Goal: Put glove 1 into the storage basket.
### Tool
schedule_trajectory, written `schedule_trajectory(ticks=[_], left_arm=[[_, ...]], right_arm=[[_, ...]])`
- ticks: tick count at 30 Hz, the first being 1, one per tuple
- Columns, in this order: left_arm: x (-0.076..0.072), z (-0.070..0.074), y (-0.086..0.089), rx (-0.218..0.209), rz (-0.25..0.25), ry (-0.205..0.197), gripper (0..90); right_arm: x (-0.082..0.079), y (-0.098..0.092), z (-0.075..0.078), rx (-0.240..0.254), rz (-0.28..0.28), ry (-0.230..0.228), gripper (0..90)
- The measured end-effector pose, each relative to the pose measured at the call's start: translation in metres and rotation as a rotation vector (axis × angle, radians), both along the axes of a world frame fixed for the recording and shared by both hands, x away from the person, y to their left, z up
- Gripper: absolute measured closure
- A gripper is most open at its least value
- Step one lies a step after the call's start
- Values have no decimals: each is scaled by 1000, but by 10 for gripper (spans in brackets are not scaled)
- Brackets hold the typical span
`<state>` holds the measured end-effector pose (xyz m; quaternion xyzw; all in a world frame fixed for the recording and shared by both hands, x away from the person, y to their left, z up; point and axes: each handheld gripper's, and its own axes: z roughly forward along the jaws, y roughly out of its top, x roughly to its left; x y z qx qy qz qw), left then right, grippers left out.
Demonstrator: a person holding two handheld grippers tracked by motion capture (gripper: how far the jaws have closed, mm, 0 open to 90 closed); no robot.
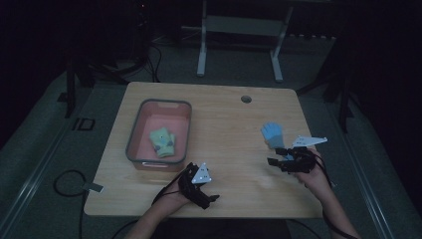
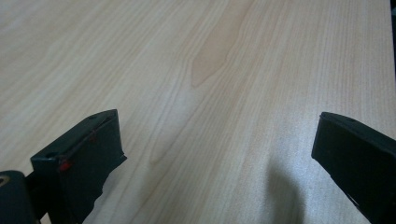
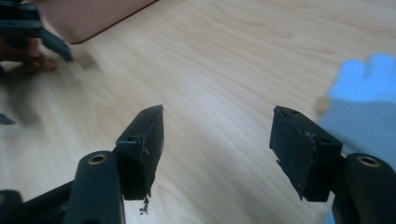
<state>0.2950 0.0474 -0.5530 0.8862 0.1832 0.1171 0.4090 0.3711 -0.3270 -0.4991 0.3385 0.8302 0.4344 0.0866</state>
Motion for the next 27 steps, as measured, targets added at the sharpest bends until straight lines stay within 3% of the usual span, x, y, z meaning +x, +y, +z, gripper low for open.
schedule_trajectory(ticks=[5, 8, 12, 19, 27], left_arm=[[-2, 1, 0, -6, 3, -1, 18], [-1, -1, 1, 14, 7, 14, 19], [-1, -2, 1, 17, 8, 10, 18], [-2, -4, 0, 19, 8, 11, 18], [-1, -5, 2, 16, 12, 15, 18]], right_arm=[[9, -8, 2, -12, -40, -40, 400], [16, -12, 4, -9, -61, -51, 429], [25, -15, 6, -37, -83, -72, 446], [56, -21, 10, -84, -119, -77, 549], [91, -23, 8, -147, -168, -95, 547]])
